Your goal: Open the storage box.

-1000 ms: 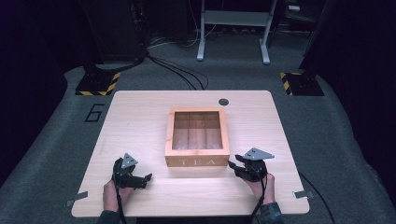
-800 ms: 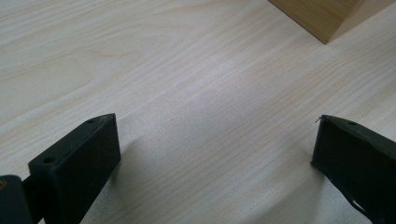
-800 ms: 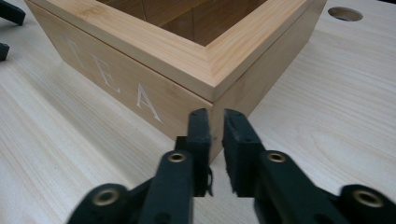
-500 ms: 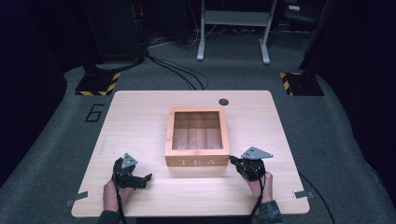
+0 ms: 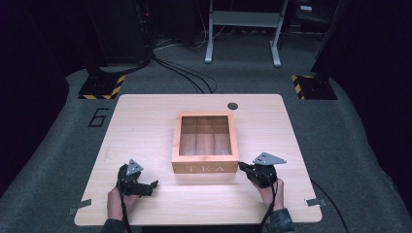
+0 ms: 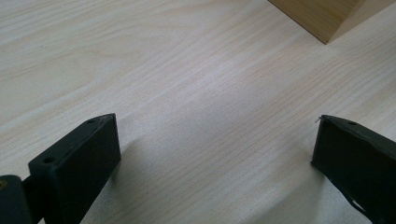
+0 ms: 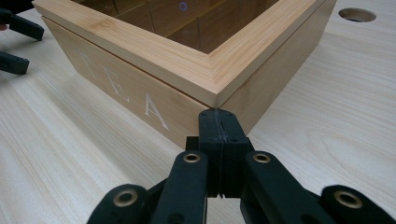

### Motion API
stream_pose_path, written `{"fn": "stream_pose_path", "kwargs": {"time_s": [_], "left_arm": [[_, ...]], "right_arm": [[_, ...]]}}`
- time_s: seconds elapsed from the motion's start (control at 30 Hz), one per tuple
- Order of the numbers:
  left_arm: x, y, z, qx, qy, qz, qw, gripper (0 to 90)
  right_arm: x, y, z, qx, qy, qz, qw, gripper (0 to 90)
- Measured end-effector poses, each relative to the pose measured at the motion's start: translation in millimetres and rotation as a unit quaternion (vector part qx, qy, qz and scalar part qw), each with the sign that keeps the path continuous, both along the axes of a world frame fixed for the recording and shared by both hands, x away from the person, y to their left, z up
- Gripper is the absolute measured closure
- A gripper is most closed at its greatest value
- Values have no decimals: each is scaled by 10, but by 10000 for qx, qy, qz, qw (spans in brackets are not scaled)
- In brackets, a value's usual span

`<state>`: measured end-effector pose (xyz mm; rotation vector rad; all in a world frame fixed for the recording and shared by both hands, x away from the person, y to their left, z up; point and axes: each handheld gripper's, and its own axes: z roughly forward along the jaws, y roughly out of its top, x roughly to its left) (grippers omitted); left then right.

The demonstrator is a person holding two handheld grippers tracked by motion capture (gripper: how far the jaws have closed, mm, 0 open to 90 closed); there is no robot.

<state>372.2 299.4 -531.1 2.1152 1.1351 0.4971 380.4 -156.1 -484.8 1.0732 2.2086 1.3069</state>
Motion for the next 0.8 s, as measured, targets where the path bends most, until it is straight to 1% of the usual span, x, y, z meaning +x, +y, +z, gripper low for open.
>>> {"fn": "stream_pose_path", "kwargs": {"time_s": [0.1,0.17,0.2,0.33,0.5,0.57,0.63,0.8], "left_arm": [[1,1,0,-5,6,-8,10000,7],[1,2,2,-3,21,-16,10000,7],[0,1,1,1,6,-3,10000,7],[0,-1,-2,4,-12,4,10000,7],[0,1,0,4,-1,-3,10000,7],[0,-3,-5,0,-33,19,10000,7],[-4,-4,-4,-10,-5,23,10000,7],[-3,-4,-4,-4,-12,23,10000,7]], "right_arm": [[4,-6,6,26,2,26,10000,898],[10,-20,7,86,58,58,9999,898],[22,-24,8,139,72,83,9998,898],[24,-27,15,194,78,97,9997,898],[39,-11,34,144,1,73,9999,898],[39,-10,41,180,-22,70,9998,898],[41,-6,62,191,-27,51,9998,898],[53,-3,86,214,-54,76,9997,898]]}}
